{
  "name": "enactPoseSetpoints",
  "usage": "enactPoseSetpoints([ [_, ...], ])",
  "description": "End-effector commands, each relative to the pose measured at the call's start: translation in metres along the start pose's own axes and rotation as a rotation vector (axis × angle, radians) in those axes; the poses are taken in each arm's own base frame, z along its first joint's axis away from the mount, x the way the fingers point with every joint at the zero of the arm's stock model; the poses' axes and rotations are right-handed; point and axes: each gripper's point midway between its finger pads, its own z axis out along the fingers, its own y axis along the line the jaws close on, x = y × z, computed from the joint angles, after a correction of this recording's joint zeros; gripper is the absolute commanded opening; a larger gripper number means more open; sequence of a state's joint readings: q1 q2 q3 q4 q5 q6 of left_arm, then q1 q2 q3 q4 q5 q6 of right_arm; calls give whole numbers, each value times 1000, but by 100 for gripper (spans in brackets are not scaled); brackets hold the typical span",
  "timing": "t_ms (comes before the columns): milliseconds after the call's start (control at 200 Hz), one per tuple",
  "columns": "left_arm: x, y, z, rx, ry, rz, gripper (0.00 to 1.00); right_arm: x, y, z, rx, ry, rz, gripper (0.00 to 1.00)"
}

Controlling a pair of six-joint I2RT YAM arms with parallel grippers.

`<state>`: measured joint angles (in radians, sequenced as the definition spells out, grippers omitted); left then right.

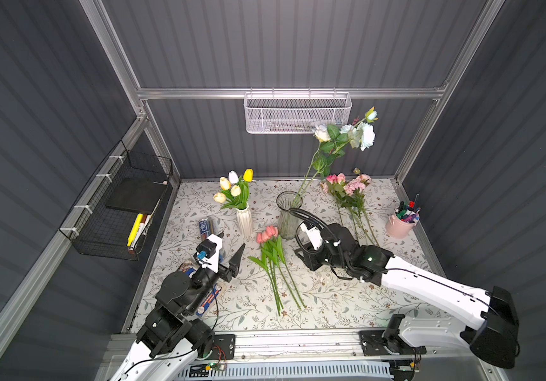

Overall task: Pick out pink flowers from the vase
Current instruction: Place the flower at the center of the board, then reset both arms

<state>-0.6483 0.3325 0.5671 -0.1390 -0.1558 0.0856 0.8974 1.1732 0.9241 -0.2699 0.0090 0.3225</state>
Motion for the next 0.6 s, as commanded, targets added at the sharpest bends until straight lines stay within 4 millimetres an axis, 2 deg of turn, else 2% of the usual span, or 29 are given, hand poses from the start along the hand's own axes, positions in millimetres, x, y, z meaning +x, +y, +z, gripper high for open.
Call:
enactPoseSetpoints([
  [0,9,3,5,-21,64,-47,76,-25,-1,-19,17,-135,-65,39],
  [20,11,3,7,-25,81,-60,82,-26,-2,-22,19,-148,-71,40],
  [30,12,3,7,-26,87,-65,94,-26,-2,-23,20,-155,-75,41],
  [35,12,3,8,-26,90,-67,97,-27,-2,-24,19,-159,-77,41],
  [70,15,3,10,-27,119,-78,99,-29,-3,-29,25,-184,-87,50],
  [85,15,2,11,-23,130,-81,99,-30,-4,-30,29,-192,-90,62],
  [100,17,1,12,-20,144,-82,99,-31,-5,-33,35,-201,-92,90],
  [110,16,1,12,-19,150,-83,99,-31,-7,-34,42,-205,-93,97],
  [120,16,1,13,-17,158,-83,99,-31,-8,-36,48,-210,-93,98],
  [165,15,1,14,-17,182,-73,99,-32,-15,-43,84,-233,-93,99],
  [225,13,12,12,-79,198,-61,99,-33,-30,-56,169,-270,-82,99],
  [280,10,28,5,-163,195,-49,99,-33,-54,-76,290,-311,-37,99],
  [415,2,50,-14,-282,155,-31,99,-31,-86,-124,454,-434,8,99],
  [475,5,47,-17,-260,154,55,99,-28,-97,-139,512,-472,-24,99],
  [520,14,39,-15,-208,166,173,99,-25,-104,-149,560,-494,-66,99],
  [595,26,40,-11,-214,167,248,99,-20,-119,-164,667,-534,-118,99],
])
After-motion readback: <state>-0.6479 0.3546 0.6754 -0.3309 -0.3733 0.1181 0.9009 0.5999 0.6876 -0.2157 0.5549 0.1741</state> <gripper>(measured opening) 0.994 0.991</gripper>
